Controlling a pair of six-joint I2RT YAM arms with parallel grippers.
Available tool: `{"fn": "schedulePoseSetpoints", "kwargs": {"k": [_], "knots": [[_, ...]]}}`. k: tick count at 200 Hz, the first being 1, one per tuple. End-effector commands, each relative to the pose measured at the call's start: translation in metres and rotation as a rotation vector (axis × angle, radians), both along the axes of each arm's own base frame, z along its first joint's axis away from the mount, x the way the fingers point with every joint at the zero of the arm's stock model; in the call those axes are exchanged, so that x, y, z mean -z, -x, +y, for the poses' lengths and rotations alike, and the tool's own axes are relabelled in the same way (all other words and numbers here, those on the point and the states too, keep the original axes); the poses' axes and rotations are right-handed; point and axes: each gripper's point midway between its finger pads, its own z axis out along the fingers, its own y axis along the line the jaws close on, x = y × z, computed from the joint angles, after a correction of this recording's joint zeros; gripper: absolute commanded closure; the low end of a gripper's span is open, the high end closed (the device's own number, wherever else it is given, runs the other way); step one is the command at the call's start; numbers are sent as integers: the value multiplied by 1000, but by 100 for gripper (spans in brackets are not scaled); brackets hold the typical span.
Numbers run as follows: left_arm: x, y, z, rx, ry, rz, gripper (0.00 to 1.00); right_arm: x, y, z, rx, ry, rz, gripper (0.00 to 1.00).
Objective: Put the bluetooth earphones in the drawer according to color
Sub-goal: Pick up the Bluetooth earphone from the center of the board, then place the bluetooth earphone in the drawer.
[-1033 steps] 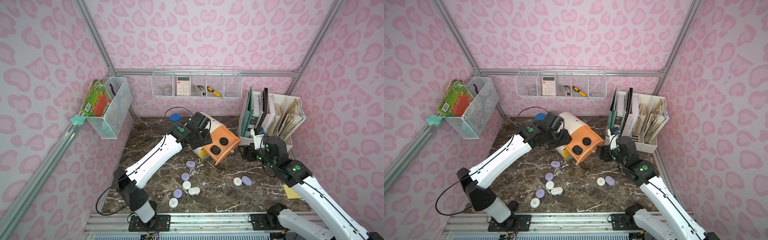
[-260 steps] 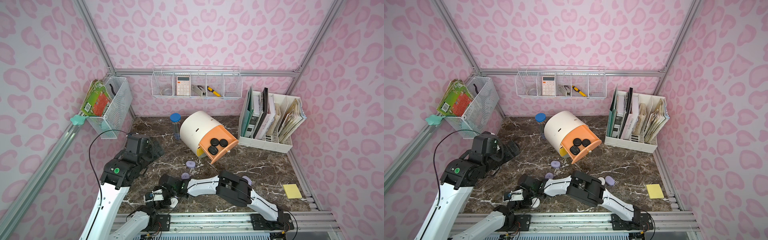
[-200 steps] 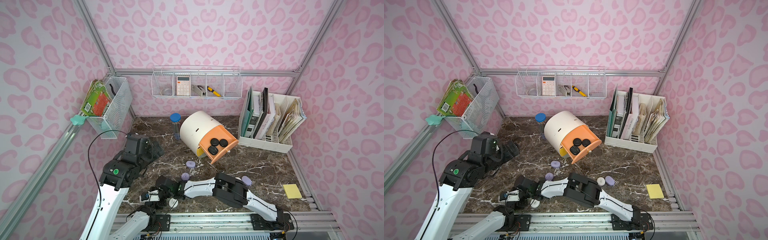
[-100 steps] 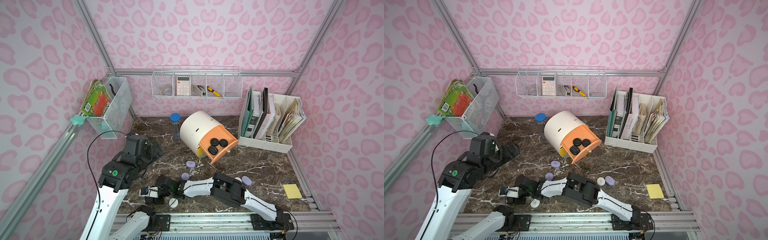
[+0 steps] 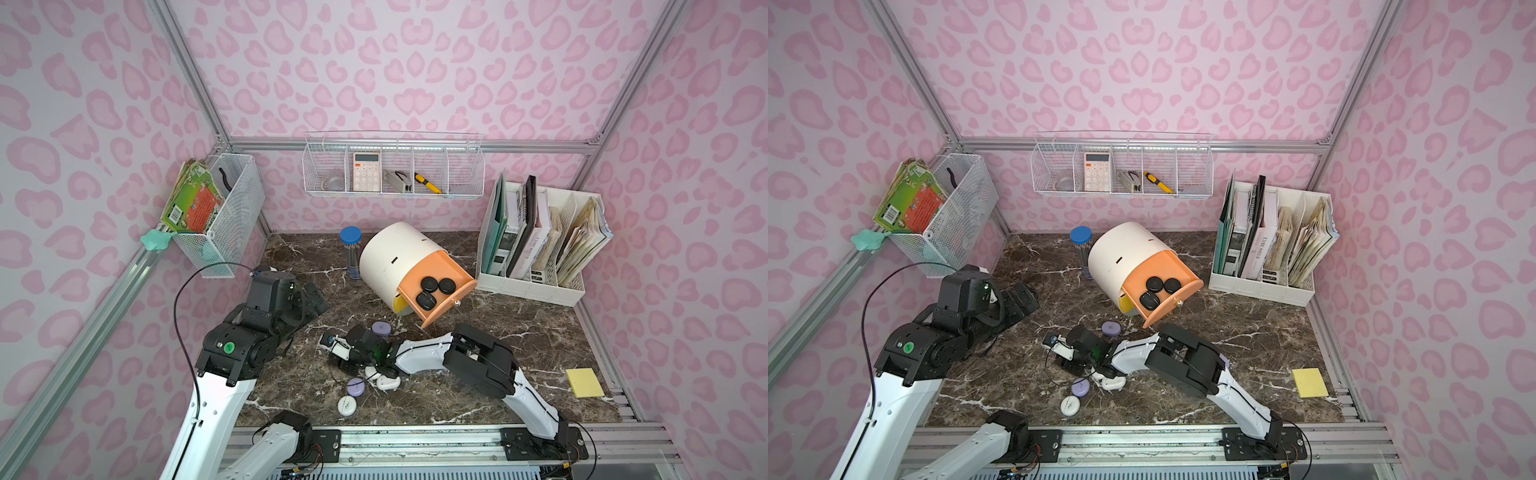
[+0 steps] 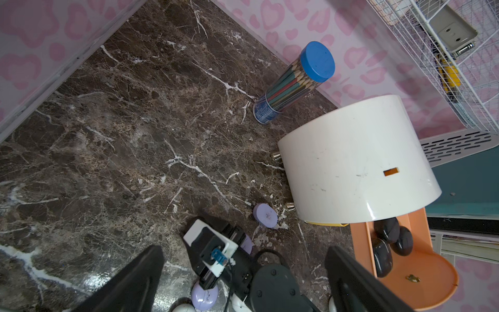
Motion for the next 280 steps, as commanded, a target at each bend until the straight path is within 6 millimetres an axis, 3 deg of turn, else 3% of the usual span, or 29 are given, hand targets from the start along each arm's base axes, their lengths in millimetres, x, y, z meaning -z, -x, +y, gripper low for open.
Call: {"fn": "schedulePoseSetpoints", "kwargs": {"k": [1,49,82,157,184,216,280], "knots": [[4,2,2,-7,-10,17,1,-35,-3,-5,28,-75,-25,73],[8,3,3,-15,-10,19,1,-108,-5,-25,69,-156,-73,73],[13,3,3,-17,-7,24,2,-155,-19,-53,153,-188,-93,73],[29,-5,-8,19,23,46,2,-243,-90,-150,404,-270,-78,74],[39,-9,-15,45,41,67,2,-254,-119,-187,501,-259,-65,74],[49,-13,-22,68,64,83,1,-252,-149,-233,618,-245,-38,74],[56,-19,-28,91,77,98,2,-233,-208,-305,810,-185,-17,73]]}}
